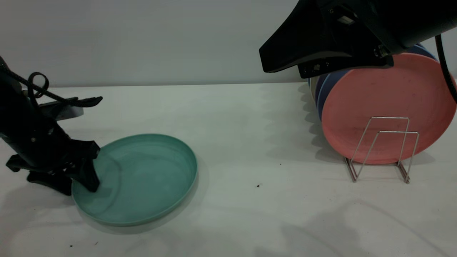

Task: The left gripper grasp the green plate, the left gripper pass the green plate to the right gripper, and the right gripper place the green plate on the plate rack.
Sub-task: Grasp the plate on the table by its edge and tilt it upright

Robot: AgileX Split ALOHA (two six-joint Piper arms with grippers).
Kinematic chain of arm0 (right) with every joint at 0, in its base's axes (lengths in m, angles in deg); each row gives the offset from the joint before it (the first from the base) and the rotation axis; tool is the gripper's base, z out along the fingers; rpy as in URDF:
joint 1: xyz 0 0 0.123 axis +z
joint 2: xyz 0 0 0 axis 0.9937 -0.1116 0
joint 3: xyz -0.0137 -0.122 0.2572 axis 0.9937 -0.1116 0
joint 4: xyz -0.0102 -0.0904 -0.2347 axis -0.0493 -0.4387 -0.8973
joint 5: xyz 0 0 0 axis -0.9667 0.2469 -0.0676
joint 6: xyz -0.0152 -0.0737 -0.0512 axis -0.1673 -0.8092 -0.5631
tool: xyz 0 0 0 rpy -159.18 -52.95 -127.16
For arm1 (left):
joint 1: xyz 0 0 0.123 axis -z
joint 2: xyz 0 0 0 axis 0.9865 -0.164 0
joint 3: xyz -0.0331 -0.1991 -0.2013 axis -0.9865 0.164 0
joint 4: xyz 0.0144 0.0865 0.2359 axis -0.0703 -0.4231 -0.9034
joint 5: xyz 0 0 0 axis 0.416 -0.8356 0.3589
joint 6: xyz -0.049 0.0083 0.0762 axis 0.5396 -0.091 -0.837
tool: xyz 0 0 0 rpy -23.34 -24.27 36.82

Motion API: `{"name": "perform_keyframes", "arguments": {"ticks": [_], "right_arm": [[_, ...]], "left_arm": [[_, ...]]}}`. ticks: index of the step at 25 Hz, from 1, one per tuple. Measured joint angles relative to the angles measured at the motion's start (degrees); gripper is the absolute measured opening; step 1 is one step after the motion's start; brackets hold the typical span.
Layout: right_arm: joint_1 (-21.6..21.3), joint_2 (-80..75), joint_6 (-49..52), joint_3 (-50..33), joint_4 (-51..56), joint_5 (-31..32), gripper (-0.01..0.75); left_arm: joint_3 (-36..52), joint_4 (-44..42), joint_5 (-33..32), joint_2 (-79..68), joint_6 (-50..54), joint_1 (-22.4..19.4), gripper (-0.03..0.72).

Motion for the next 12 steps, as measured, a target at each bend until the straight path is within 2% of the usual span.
{"name": "perform_keyframes", "arguments": {"ticks": [2,5,8,10,12], "right_arm": [[0.00,0.00,0.00,0.00,-0.01,0.00,0.563],[0.00,0.00,0.00,0.05,-0.01,0.00,0.563],[0.00,0.00,0.00,0.21,0.06,-0.06,0.563],[0.00,0.00,0.00,0.23,0.11,-0.19,0.563],[0.00,0.00,0.06,0.23,0.11,-0.79,0.563]], "left_arm": [[-0.26,3.10,0.19,-0.48,-3.13,0.00,0.447],[-0.33,6.37,0.26,-1.15,-5.59,0.00,0.322],[-0.44,7.82,0.19,-1.55,-6.02,0.00,0.112],[-0.64,8.78,-0.44,-1.74,-5.91,0.00,0.056],[-0.64,8.83,-1.49,-1.68,-6.42,0.00,0.046]]}}
